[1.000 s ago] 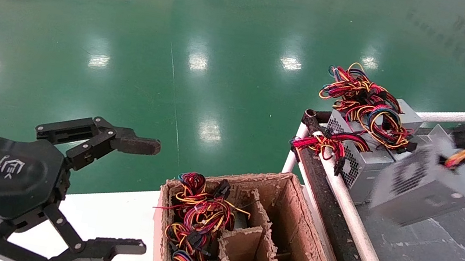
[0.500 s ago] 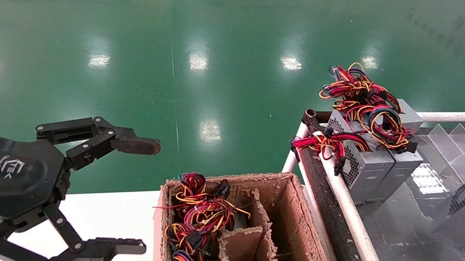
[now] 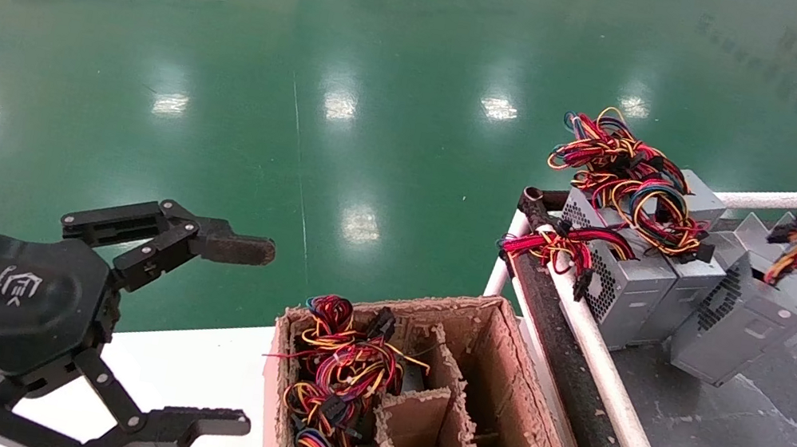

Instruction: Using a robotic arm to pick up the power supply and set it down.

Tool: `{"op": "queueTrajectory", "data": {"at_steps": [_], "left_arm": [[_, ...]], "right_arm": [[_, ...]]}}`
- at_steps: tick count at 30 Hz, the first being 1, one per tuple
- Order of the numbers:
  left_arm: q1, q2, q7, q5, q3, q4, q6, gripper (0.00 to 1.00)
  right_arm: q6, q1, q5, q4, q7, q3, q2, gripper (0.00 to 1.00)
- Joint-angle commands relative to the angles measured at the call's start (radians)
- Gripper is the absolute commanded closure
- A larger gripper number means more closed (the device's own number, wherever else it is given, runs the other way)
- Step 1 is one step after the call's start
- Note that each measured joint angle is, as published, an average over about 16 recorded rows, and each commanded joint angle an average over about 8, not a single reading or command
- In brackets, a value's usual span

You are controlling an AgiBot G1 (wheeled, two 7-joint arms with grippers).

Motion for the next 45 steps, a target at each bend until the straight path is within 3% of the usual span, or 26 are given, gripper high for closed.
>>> {"op": "queueTrajectory", "data": {"at_steps": [1, 14, 15, 21, 23, 45], "left_arm": [[0.0, 0.0, 0.0, 0.0, 0.0, 0.0, 0.0, 0.0], [0.0, 0.0, 0.0, 0.0, 0.001, 0.0, 0.0, 0.0], [0.0, 0.0, 0.0, 0.0, 0.001, 0.0, 0.0, 0.0], [0.0, 0.0, 0.0, -0.001, 0.001, 0.0, 0.0, 0.0], [0.0, 0.0, 0.0, -0.001, 0.001, 0.0, 0.0, 0.0], [0.0, -0.001, 0.001, -0.001, 0.001, 0.0, -0.001, 0.0]], "right_arm": [[0.01, 0.022, -0.015, -0.024, -0.006, -0.009, -0.026, 1.0], [0.086, 0.098, -0.044, -0.141, -0.029, -0.027, -0.149, 0.98], [0.097, 0.101, -0.044, -0.148, -0.029, -0.027, -0.157, 0.91], [0.128, 0.107, -0.046, -0.174, -0.036, -0.028, -0.192, 0.16], [0.127, 0.107, -0.047, -0.178, -0.04, -0.029, -0.196, 0.0], [0.025, 0.121, -0.006, -0.208, -0.05, -0.001, -0.158, 0.0]]}}
